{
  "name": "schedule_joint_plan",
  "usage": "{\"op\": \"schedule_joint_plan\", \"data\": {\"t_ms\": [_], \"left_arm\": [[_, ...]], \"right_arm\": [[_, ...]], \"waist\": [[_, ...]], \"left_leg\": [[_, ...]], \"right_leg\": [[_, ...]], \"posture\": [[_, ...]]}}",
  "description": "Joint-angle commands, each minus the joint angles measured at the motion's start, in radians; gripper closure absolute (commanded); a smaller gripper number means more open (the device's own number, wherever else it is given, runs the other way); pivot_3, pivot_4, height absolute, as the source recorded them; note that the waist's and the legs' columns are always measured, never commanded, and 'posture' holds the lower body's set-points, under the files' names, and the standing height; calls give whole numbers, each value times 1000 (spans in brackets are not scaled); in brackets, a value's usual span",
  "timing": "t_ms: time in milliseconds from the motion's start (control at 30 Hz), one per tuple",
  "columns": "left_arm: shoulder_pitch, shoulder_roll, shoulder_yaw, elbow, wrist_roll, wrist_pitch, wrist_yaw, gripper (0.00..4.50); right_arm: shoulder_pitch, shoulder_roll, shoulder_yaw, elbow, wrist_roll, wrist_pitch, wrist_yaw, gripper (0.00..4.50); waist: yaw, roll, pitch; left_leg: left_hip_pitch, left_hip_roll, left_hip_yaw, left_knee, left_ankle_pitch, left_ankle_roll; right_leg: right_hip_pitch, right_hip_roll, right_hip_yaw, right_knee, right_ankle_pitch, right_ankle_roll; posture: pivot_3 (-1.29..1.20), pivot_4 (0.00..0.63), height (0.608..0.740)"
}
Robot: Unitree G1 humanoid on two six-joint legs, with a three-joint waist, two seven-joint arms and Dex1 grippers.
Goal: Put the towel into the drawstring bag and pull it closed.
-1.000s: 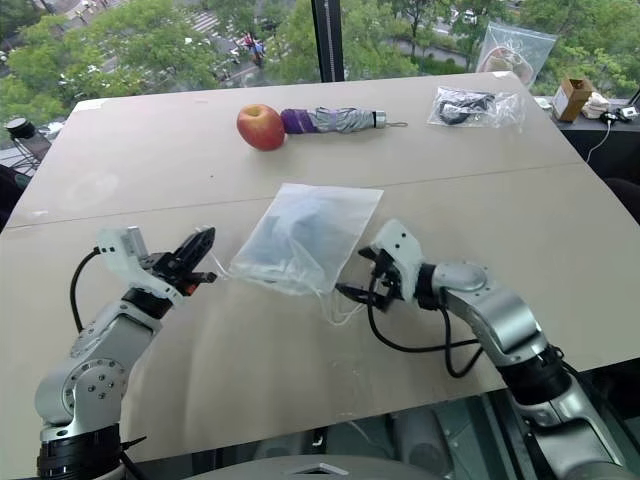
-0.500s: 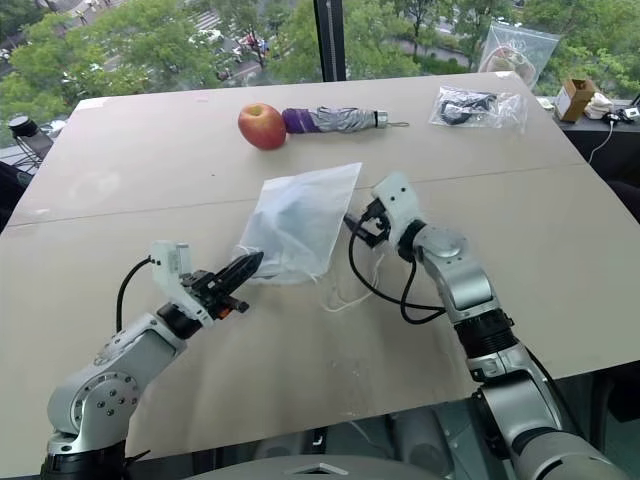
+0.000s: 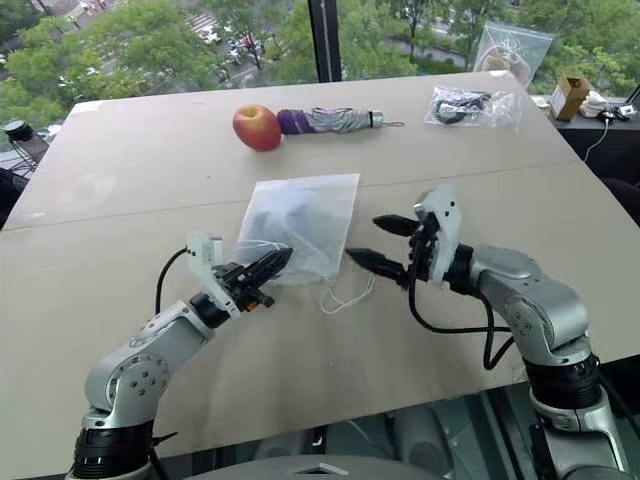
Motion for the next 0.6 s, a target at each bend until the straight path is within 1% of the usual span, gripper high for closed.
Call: {"op": "schedule_joint_plan", "data": {"t_ms": [33, 100, 167, 367, 467, 533, 600], "left_arm": [[-6, -12, -10, -13, 9, -17, -15, 4500], [-6, -18, -10, -16, 12, -17, -15, 4500], [-3, -23, -9, -20, 14, -18, -14, 4500], [10, -31, -3, -29, 19, -20, -15, 4500], [13, -31, -10, -33, 28, -21, -19, 4500], [3, -35, -6, -26, 73, -71, -14, 4500], [-21, -51, 31, -11, 65, -97, 0, 4500]], "right_arm": [[-16, 28, 103, -4, -137, -77, -75, 238], [-30, 32, 162, 24, -234, -140, -102, 238], [-27, 33, 206, 34, -288, -183, -100, 238], [-16, 27, 261, 78, -430, -306, -112, 238], [-13, 43, 273, 105, -488, -359, -134, 238], [-9, 60, 275, 119, -513, -377, -145, 238], [-3, 75, 273, 127, -522, -381, -144, 238]], "waist": [[1, 0, 0], [3, 0, 0], [5, 0, 0], [5, 0, 0], [4, 0, 0], [5, 0, 0], [5, 0, 0]], "left_leg": [[0, 0, 0, 0, 0, 0], [-1, -1, 1, 1, 0, 0], [-1, -2, 2, 2, 0, 0], [-2, -2, 2, 2, 0, 0], [-2, -2, 2, 2, 0, 0], [-2, -2, 1, 2, 0, 0], [-2, -2, 1, 2, 0, 0]], "right_leg": [[0, 0, 0, 0, 0, 0], [0, -1, 1, 0, 0, 0], [0, -2, 1, -1, 0, 0], [0, -3, 1, -1, 0, 0], [0, -3, 1, -1, 0, 0], [0, -3, 1, -1, 0, 0], [0, -2, 1, -1, 0, 0]], "posture": [[0, 150, 740], [0, 150, 740], [0, 150, 740], [0, 150, 740], [0, 150, 740], [0, 150, 740], [0, 150, 740]]}}
